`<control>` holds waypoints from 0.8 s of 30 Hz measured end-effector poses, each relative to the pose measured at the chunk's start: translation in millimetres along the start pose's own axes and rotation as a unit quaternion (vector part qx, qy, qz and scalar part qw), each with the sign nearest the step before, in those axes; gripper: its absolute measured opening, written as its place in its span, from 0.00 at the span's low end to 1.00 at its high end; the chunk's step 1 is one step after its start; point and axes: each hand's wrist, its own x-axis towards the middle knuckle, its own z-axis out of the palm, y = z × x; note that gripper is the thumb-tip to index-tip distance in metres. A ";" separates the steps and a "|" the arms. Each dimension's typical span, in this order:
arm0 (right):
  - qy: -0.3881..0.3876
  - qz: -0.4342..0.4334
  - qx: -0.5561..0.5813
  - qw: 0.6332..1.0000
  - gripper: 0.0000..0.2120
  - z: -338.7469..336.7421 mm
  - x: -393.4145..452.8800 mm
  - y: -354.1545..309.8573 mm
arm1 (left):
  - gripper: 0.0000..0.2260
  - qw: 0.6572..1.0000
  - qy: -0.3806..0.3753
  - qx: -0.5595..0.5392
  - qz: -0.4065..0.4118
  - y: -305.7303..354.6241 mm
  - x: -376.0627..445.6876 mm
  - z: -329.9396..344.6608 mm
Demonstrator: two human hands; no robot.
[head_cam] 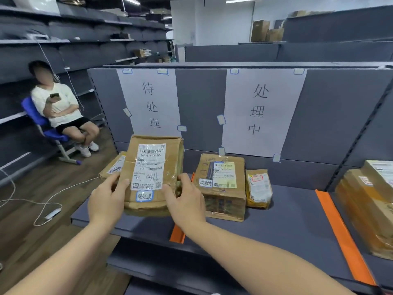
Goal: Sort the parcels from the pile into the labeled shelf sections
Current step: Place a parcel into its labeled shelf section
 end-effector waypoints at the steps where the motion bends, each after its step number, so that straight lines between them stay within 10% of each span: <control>1: -0.002 0.003 0.000 1.000 0.13 2.9 2.5 0.7 | 0.24 1.000 -0.004 -0.003 -0.005 -2.1 3.4 1.2; 24: 0.108 0.157 -0.040 0.981 0.13 109.5 68.6 12.8 | 0.17 0.960 -0.277 0.021 -0.035 -102.7 131.1 49.6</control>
